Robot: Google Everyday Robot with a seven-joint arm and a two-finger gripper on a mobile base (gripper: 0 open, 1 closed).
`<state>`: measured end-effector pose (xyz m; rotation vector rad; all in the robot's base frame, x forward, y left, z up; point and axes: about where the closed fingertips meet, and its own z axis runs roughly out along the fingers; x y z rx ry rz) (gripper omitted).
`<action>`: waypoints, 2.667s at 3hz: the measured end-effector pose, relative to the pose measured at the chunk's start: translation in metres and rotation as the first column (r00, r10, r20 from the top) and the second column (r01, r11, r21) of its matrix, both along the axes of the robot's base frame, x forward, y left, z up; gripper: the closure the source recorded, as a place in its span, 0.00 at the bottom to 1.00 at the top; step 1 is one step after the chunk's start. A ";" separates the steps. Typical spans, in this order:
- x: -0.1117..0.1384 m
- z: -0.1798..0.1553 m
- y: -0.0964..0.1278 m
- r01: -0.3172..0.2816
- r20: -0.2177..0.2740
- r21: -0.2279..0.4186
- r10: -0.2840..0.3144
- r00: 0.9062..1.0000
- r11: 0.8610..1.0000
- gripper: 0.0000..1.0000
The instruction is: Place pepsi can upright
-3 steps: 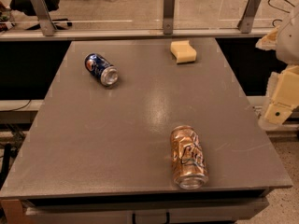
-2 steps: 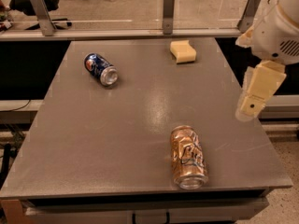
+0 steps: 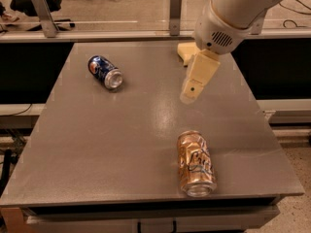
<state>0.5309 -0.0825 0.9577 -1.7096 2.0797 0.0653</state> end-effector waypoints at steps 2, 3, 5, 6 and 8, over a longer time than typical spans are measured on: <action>0.003 0.001 0.007 -0.016 0.010 0.014 0.016 1.000 1.000 0.00; 0.027 -0.006 0.055 -0.048 0.019 0.078 0.047 0.999 0.996 0.00; 0.083 -0.034 0.174 -0.053 -0.013 0.181 0.056 0.998 0.982 0.00; 0.103 -0.051 0.214 0.000 -0.064 0.212 0.013 0.998 0.977 0.00; 0.137 -0.090 0.253 0.162 -0.148 0.191 -0.135 0.980 0.968 0.00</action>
Offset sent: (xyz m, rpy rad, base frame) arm 0.0070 0.0142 0.0026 0.0325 -0.0205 0.0339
